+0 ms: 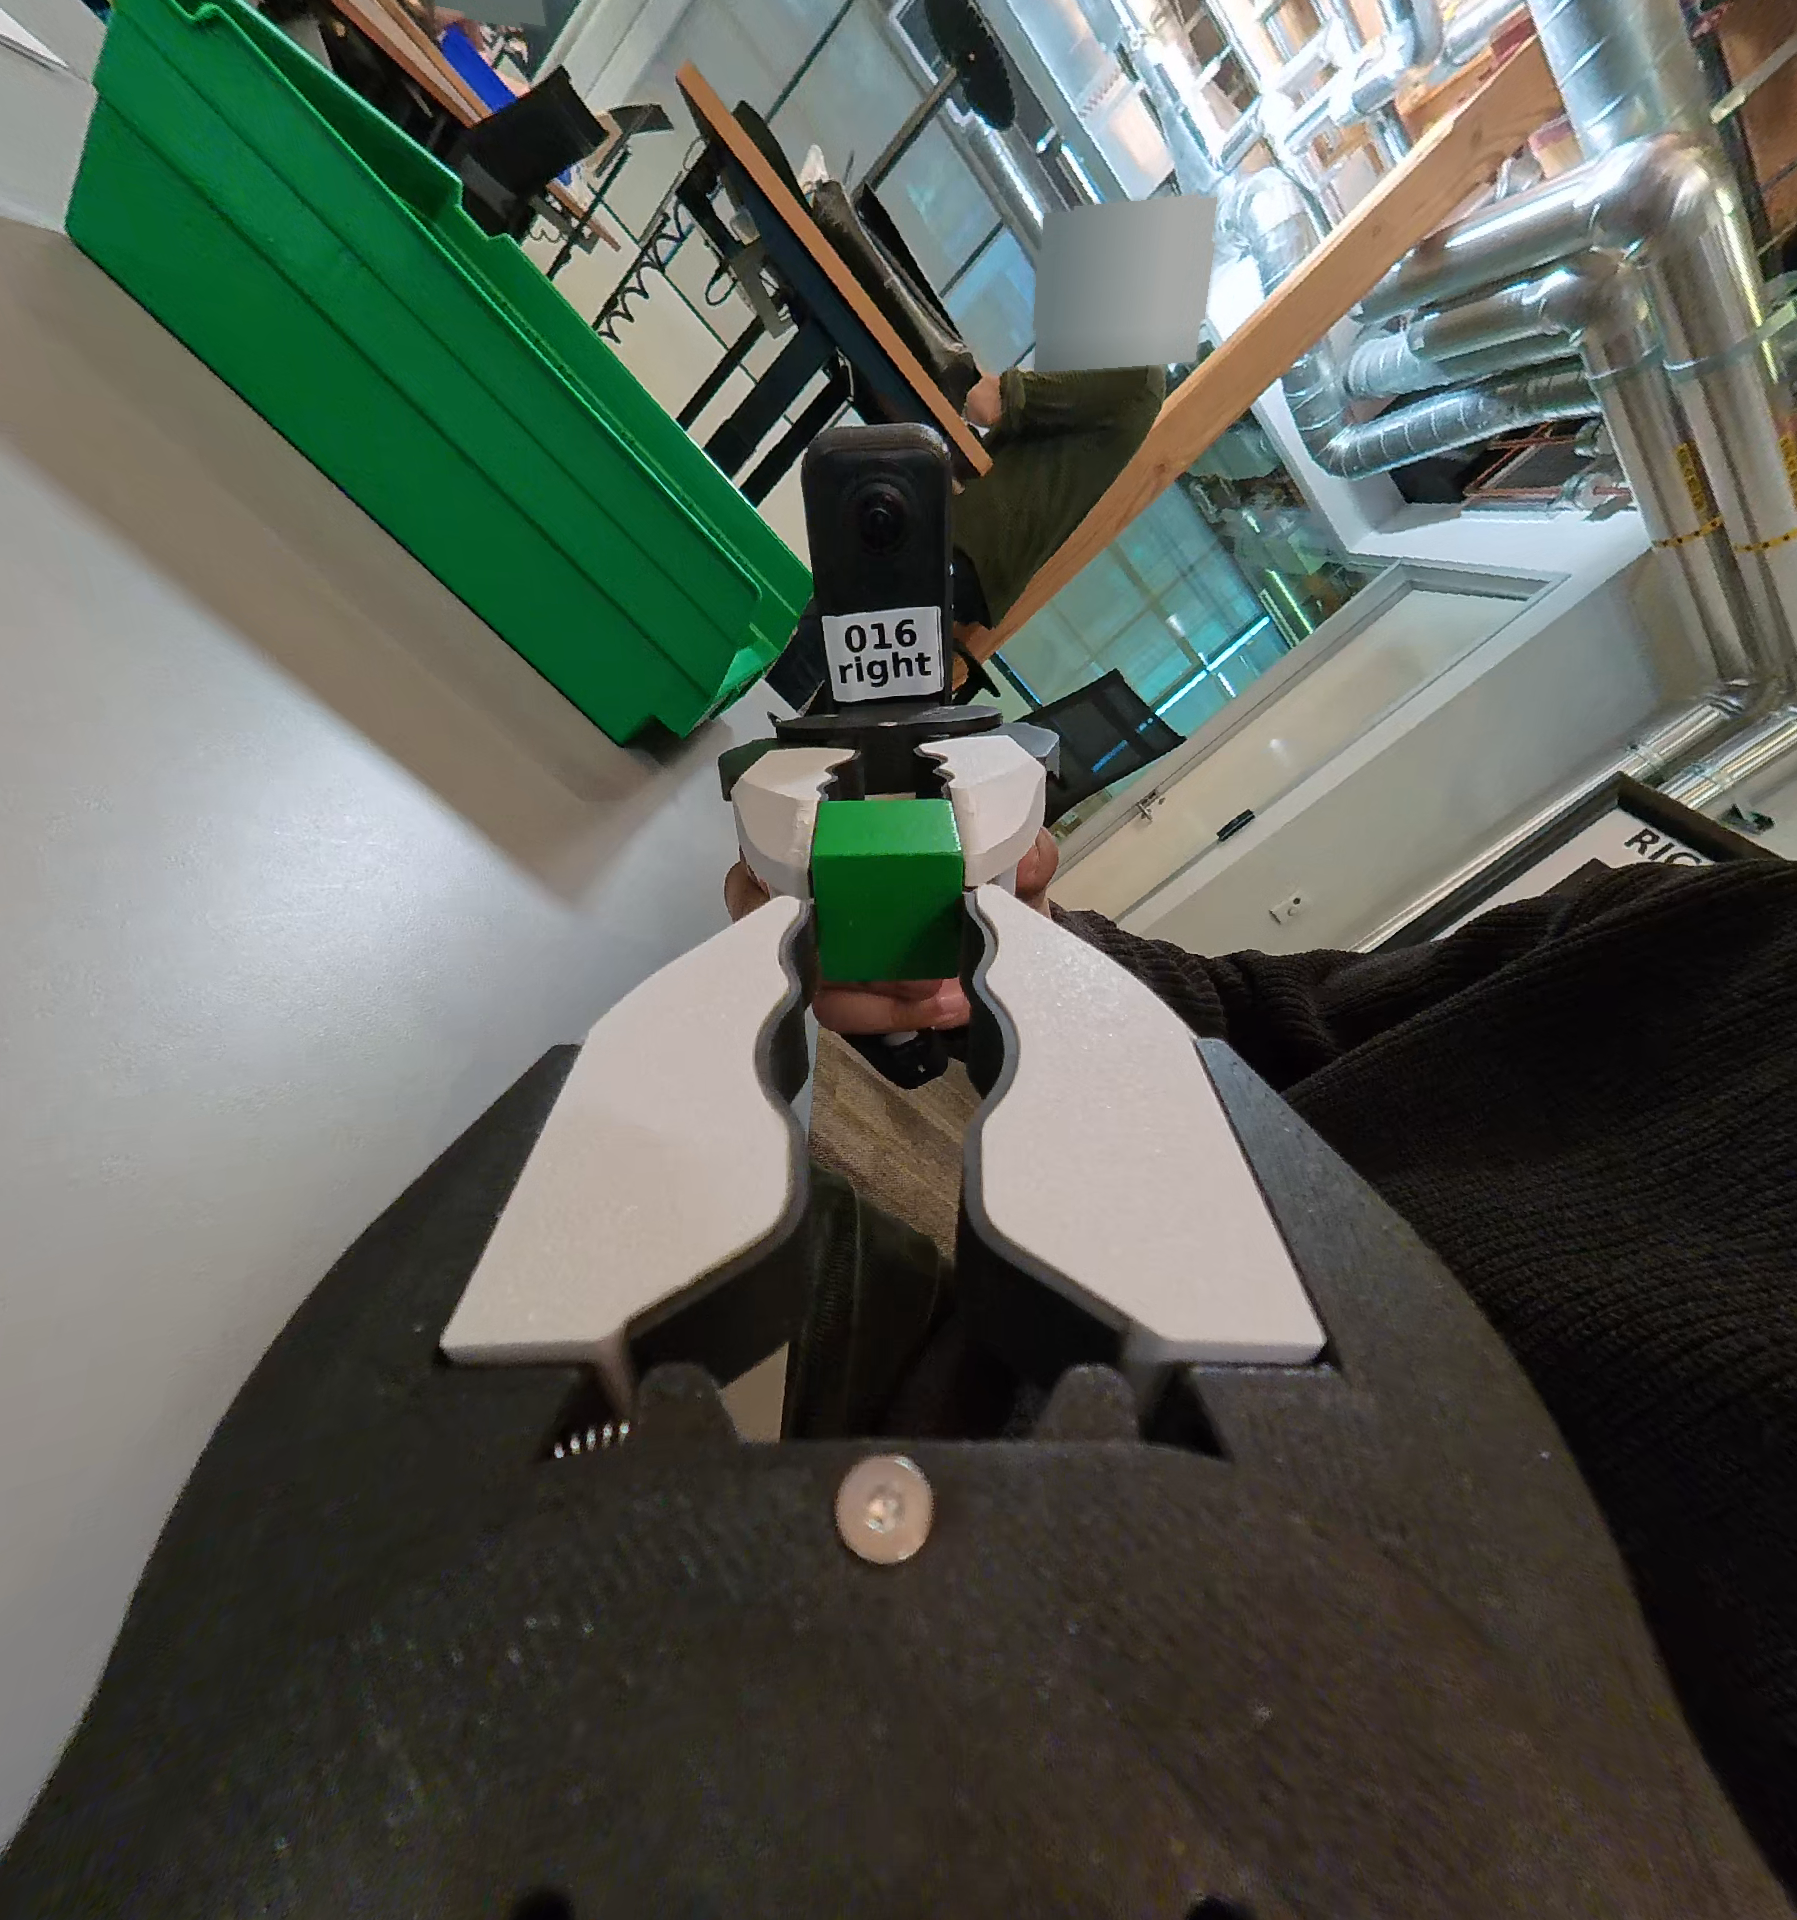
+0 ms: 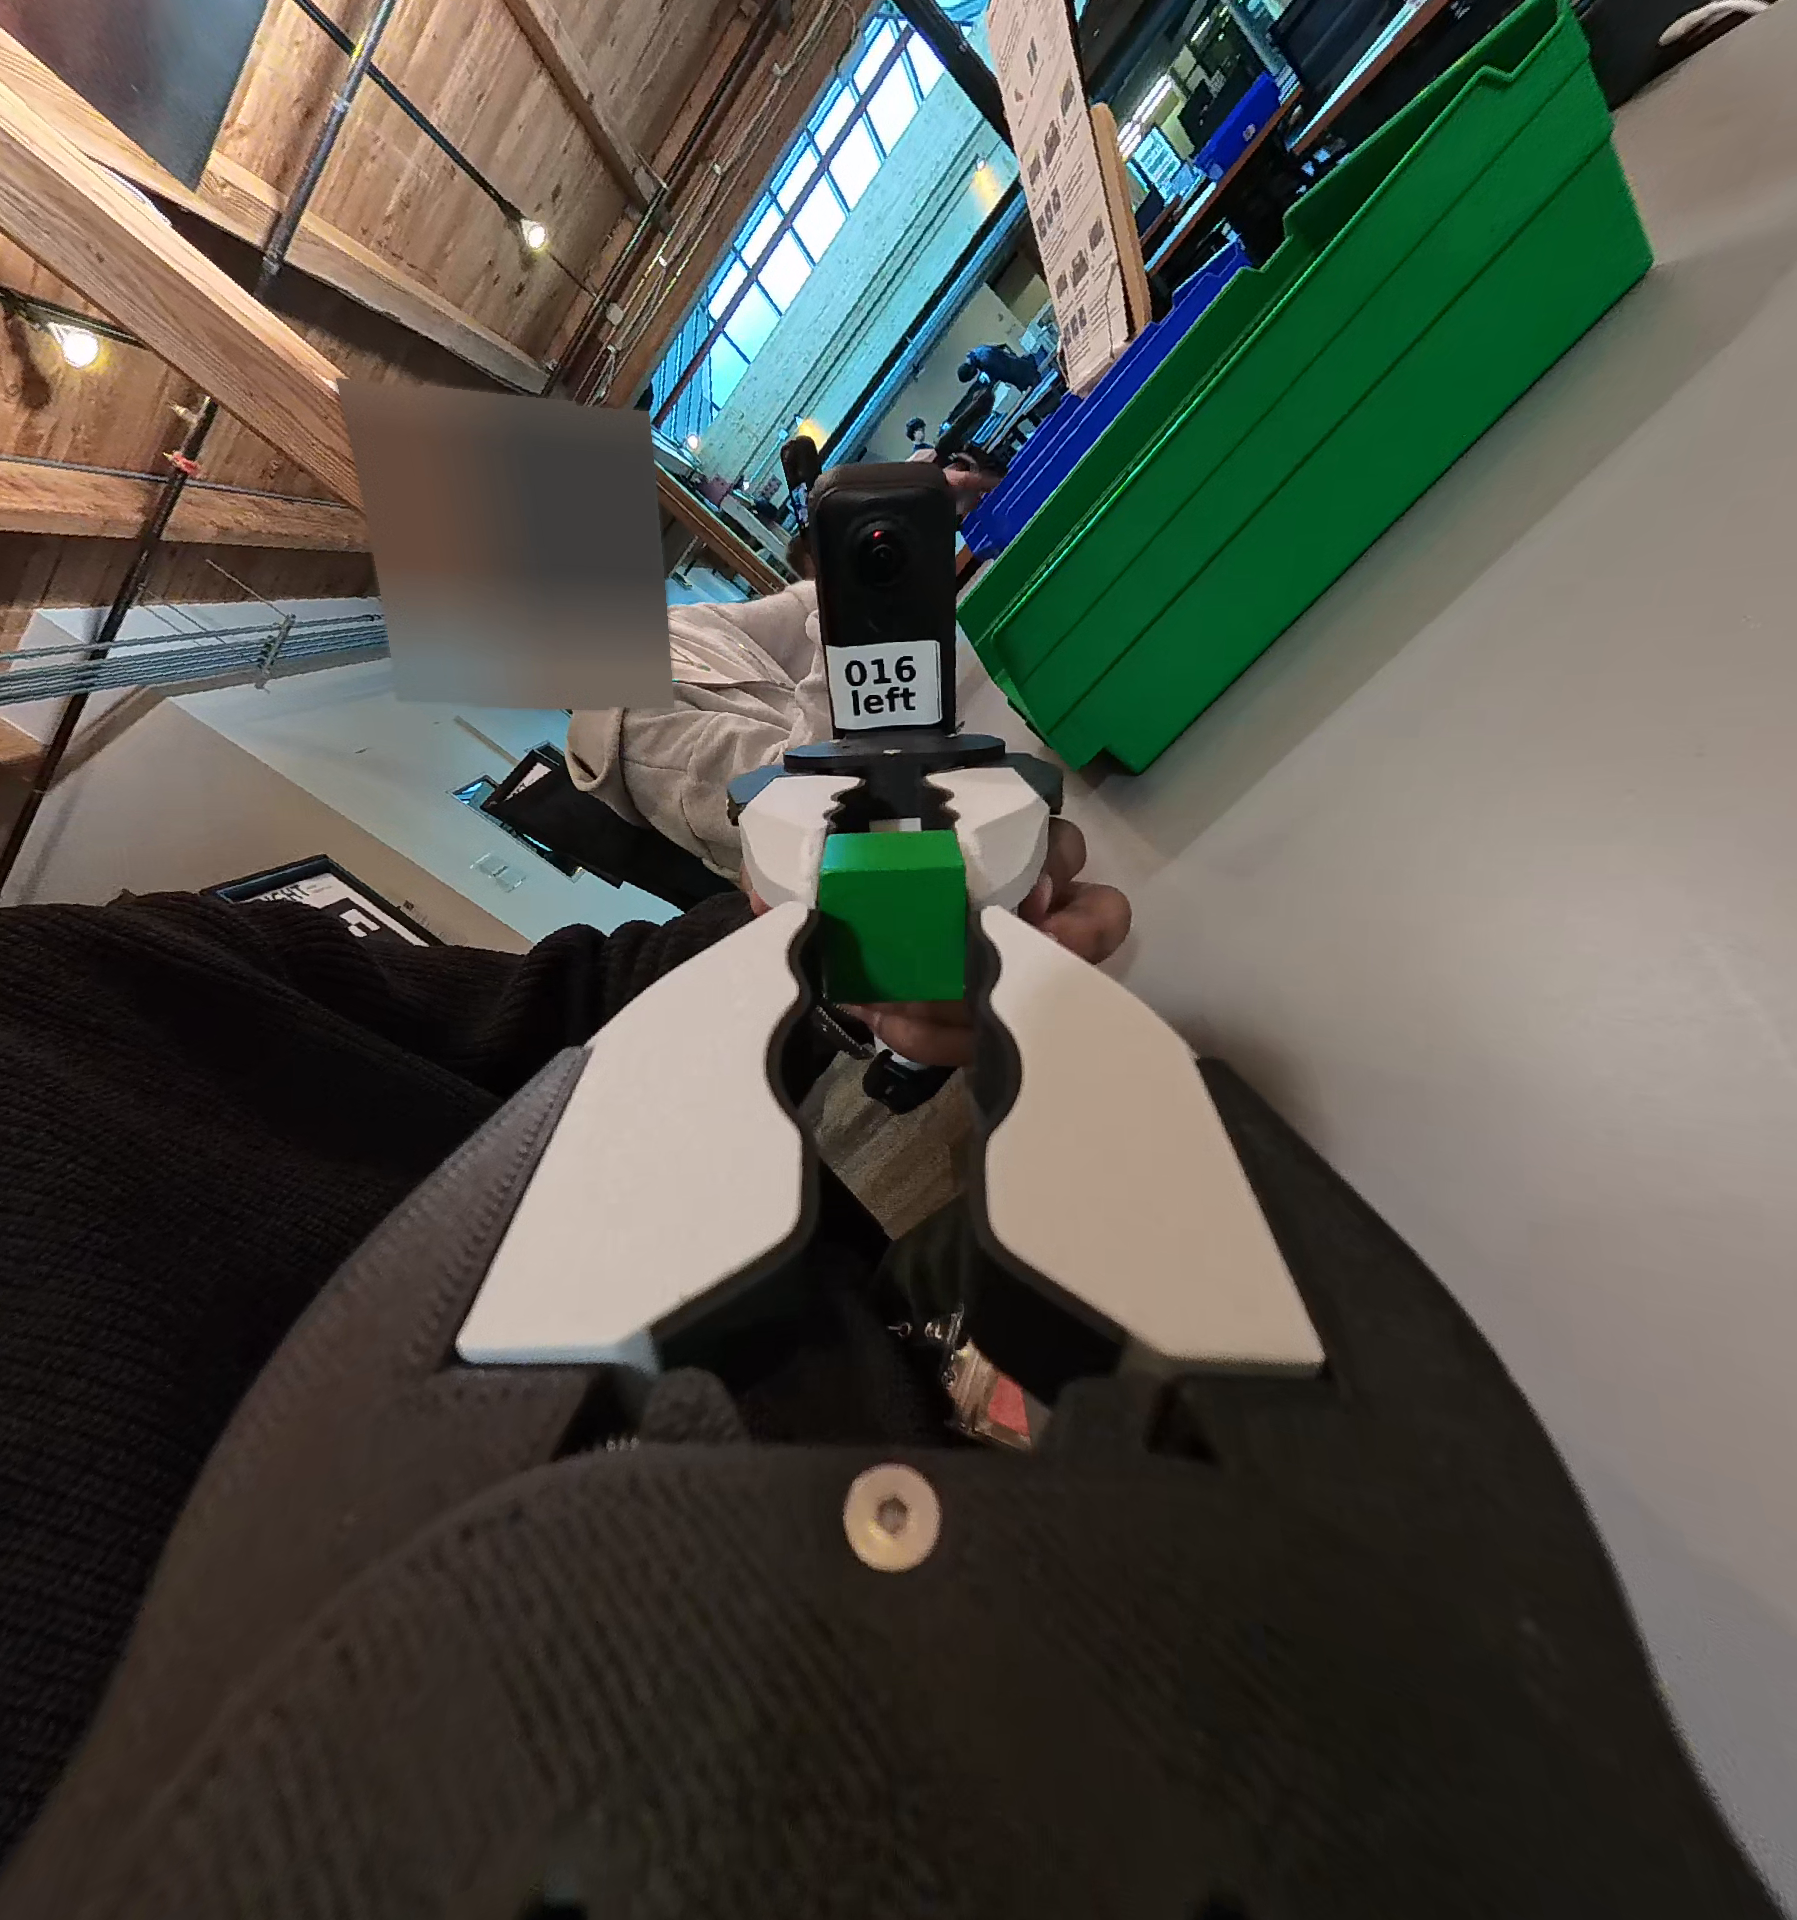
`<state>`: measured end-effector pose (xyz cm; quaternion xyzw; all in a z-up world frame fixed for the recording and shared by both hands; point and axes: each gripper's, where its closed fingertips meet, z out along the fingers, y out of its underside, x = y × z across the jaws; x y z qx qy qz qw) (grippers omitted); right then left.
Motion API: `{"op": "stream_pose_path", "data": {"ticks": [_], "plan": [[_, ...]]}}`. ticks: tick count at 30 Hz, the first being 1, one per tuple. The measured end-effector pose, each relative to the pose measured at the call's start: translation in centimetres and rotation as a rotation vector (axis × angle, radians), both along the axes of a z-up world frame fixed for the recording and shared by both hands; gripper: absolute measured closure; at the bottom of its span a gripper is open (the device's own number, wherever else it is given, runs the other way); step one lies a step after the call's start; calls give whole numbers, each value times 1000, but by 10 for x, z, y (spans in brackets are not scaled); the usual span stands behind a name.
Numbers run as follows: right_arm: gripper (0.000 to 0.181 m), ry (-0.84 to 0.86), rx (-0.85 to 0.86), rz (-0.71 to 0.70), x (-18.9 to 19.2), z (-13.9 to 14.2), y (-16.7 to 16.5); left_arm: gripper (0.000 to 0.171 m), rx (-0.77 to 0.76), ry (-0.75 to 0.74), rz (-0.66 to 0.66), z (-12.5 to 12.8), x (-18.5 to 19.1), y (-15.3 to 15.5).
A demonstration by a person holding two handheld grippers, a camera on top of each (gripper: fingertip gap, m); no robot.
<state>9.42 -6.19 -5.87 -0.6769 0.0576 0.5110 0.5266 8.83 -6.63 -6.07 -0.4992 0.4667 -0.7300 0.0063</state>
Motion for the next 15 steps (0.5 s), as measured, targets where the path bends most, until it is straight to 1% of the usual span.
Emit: {"op": "stream_pose_path", "data": {"ticks": [15], "plan": [[155,10,-5,9,0,-1,0,145,-5,-2,4,1,0,2]]}}
